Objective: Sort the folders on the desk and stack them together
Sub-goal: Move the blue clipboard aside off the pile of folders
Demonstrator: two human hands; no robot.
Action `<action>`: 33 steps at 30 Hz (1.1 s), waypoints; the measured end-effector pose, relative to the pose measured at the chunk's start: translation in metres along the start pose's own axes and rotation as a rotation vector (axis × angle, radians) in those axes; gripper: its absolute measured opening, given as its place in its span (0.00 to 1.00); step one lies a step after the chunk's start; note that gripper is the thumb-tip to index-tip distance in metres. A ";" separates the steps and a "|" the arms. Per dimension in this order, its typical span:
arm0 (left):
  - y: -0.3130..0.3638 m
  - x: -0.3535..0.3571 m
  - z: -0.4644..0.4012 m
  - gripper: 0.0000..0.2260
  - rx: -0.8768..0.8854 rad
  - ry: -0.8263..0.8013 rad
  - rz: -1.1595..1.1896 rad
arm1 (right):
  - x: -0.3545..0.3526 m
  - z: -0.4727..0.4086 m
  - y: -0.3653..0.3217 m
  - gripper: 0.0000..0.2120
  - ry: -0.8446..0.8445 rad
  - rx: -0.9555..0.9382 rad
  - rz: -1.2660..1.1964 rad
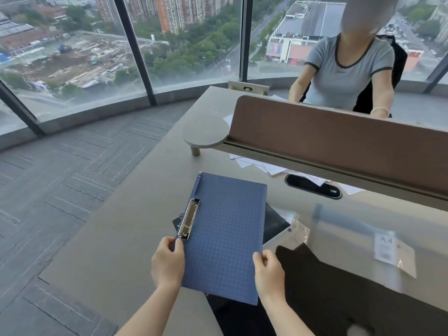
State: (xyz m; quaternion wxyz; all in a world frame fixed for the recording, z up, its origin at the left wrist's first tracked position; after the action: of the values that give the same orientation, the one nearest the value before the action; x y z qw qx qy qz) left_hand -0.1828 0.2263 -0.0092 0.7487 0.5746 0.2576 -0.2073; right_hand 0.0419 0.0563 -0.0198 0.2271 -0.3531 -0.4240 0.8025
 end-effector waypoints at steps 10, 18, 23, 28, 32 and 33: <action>-0.053 -0.014 -0.057 0.07 -0.013 -0.079 -0.128 | 0.062 0.006 0.019 0.16 -0.128 0.062 0.395; -0.069 0.003 -0.063 0.09 0.045 -0.137 -0.181 | 0.065 0.002 0.016 0.15 -0.162 0.032 0.631; -0.071 0.007 -0.067 0.10 0.054 -0.132 -0.189 | 0.065 0.004 0.019 0.14 -0.147 0.026 0.653; -0.063 0.007 -0.062 0.11 0.066 -0.044 -0.338 | 0.029 0.002 0.024 0.17 -0.029 0.038 0.510; -0.027 0.032 -0.025 0.11 0.226 -0.077 -0.320 | -0.036 -0.007 0.034 0.16 0.155 0.061 0.483; -0.015 0.044 -0.011 0.10 0.279 -0.120 -0.298 | -0.054 -0.011 0.035 0.14 0.186 0.053 0.484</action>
State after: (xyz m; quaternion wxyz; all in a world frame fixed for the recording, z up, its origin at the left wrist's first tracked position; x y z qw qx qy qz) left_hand -0.1595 0.2330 -0.0504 0.6370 0.6148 0.2636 -0.3831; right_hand 0.0828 0.0076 -0.0338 0.0755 -0.5107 -0.2830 0.8083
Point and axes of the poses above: each hand's wrist, its own z-axis away from the middle knuckle, its own x-axis out of the palm, y = z × x, the point moved 7 cm from there along -z, towards the middle knuckle, and after that the axes turned 3 degrees about y, right-handed, at the moved point
